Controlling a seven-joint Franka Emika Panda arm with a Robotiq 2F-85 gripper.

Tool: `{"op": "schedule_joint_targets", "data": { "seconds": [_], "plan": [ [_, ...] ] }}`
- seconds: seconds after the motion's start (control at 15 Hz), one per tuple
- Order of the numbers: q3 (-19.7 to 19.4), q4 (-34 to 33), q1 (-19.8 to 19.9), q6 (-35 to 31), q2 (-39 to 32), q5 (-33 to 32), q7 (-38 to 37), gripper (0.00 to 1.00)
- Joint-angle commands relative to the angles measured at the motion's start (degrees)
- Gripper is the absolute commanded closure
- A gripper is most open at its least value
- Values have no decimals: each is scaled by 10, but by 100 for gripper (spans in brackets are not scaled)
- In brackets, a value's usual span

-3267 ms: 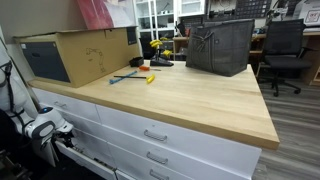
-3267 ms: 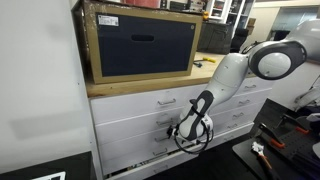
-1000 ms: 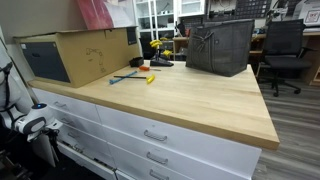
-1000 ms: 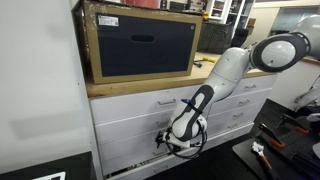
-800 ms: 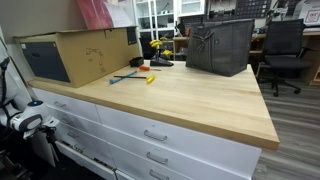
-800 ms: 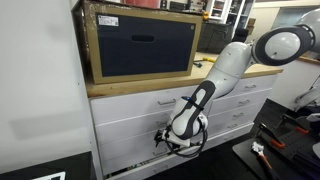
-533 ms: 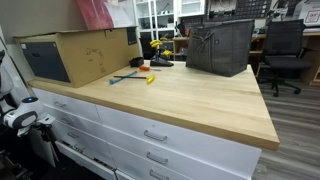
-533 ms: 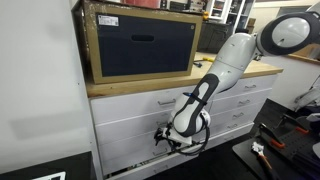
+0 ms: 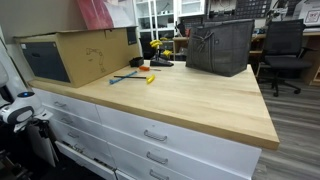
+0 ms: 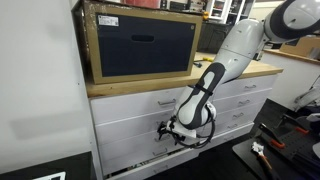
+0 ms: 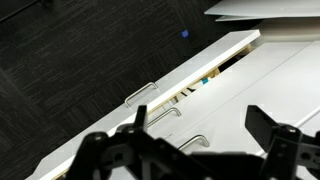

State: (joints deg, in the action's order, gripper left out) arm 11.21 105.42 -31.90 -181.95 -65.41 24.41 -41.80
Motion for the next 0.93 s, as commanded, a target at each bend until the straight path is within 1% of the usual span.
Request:
{"op": "schedule_joint_targets", "data": {
  "seconds": [0.0,0.4,0.67,0.87],
  "plan": [
    [1,44,9,-5,40,13,-2,0],
    [-8,40,9,1,42,12,-3,0],
    [-15,29,0,4,38,13,-8,0],
    [-24,17,-15,8,38,16,-18,0]
  ]
}}
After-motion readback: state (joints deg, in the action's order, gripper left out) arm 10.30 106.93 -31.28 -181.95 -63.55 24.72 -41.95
